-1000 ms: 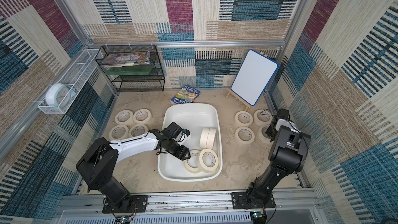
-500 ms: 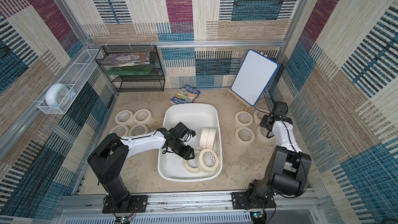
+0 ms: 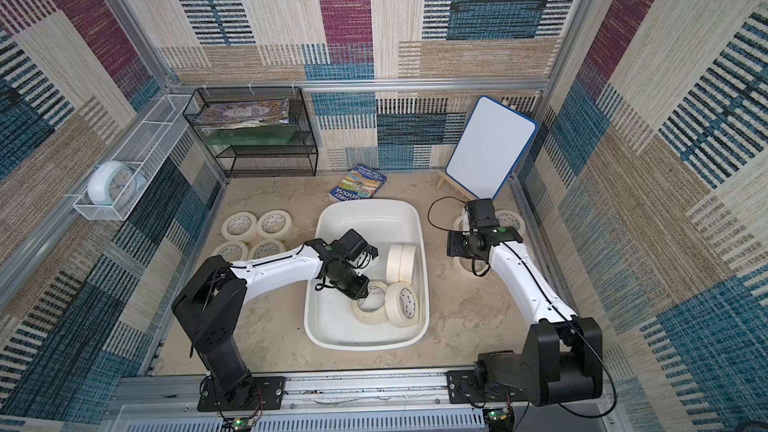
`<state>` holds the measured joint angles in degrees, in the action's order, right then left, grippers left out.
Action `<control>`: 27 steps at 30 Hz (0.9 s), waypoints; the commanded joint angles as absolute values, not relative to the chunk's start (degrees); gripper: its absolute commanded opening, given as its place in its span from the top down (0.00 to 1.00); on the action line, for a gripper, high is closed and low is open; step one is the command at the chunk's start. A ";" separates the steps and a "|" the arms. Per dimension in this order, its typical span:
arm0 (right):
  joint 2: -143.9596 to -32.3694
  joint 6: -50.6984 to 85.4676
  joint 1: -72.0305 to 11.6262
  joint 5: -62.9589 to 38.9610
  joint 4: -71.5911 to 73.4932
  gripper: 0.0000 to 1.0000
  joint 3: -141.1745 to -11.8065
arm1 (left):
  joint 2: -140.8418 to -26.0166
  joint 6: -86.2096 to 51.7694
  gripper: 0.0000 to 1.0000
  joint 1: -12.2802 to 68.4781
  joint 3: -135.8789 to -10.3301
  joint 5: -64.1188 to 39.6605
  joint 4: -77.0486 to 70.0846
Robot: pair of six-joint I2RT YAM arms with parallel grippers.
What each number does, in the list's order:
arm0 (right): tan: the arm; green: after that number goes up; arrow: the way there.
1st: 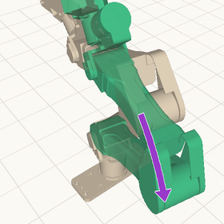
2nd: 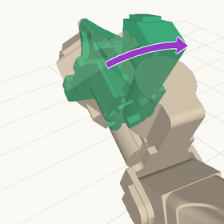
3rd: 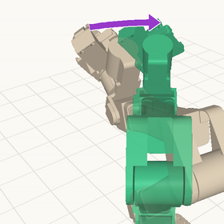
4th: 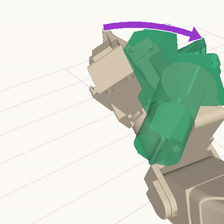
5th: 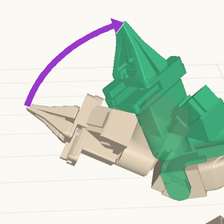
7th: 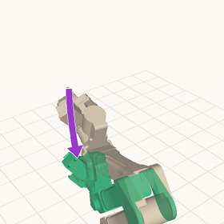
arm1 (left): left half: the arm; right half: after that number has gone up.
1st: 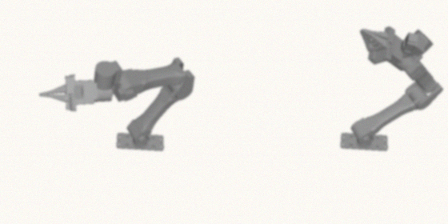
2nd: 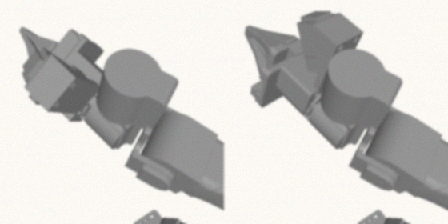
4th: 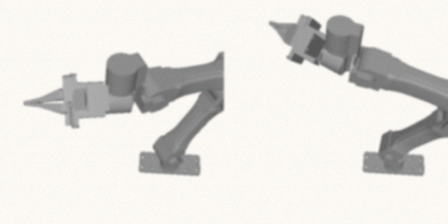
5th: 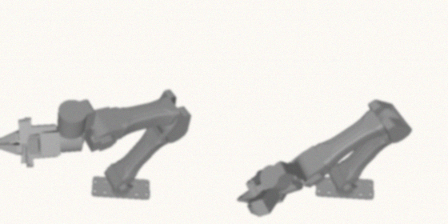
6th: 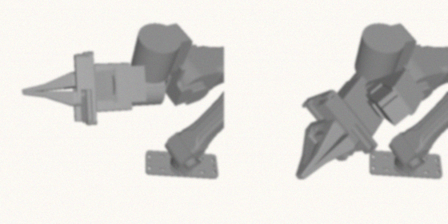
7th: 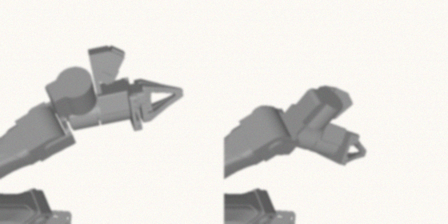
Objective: Take out the art tape in the storage box
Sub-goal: Pick up the art tape from the storage box, then place the art tape at the center of the board.
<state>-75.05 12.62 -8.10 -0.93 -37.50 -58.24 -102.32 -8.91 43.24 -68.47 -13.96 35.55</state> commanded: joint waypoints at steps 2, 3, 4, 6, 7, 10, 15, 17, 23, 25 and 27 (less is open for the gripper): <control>-75.33 12.29 -9.22 -2.10 -38.51 0.30 -59.15 | -100.27 -7.21 0.96 42.75 -70.82 -10.03 40.27; -75.69 12.07 -9.25 -1.88 -38.31 0.30 -59.23 | -99.64 -7.21 0.99 42.39 -71.12 -9.49 40.87; -76.26 11.77 -9.30 -1.93 -38.23 0.30 -59.30 | -98.69 -7.29 1.00 41.97 -71.24 -9.03 41.40; -77.17 11.43 -9.23 -2.52 -38.16 0.30 -59.74 | -96.35 -7.62 1.00 40.74 -71.17 -8.15 42.23; -77.47 11.29 -9.33 -2.76 -37.92 0.30 -59.97 | -94.83 -7.74 1.00 40.00 -70.87 -7.80 42.46; -78.59 11.03 -9.33 -3.33 -37.57 0.30 -61.13 | -90.03 -8.03 1.00 36.83 -69.84 -7.15 43.20; -79.77 10.56 -9.61 -3.70 -37.09 0.30 -62.74 | -80.59 -9.14 1.00 29.14 -66.38 -6.94 43.16; -80.38 10.16 -9.65 -3.77 -37.02 0.30 -63.18 | -77.18 -9.44 1.00 25.96 -65.19 -5.92 43.88; -80.95 9.48 -9.92 -3.86 -36.77 0.30 -63.98 | -69.10 -12.33 1.00 17.97 -62.71 4.10 49.58; -81.00 9.20 -9.94 -4.48 -36.16 0.30 -63.77 | -65.75 -14.44 1.00 13.21 -59.00 8.18 49.06; -81.02 8.94 -10.02 -5.21 -35.37 0.30 -63.31 | -61.70 -17.47 1.00 7.69 -53.70 10.19 45.33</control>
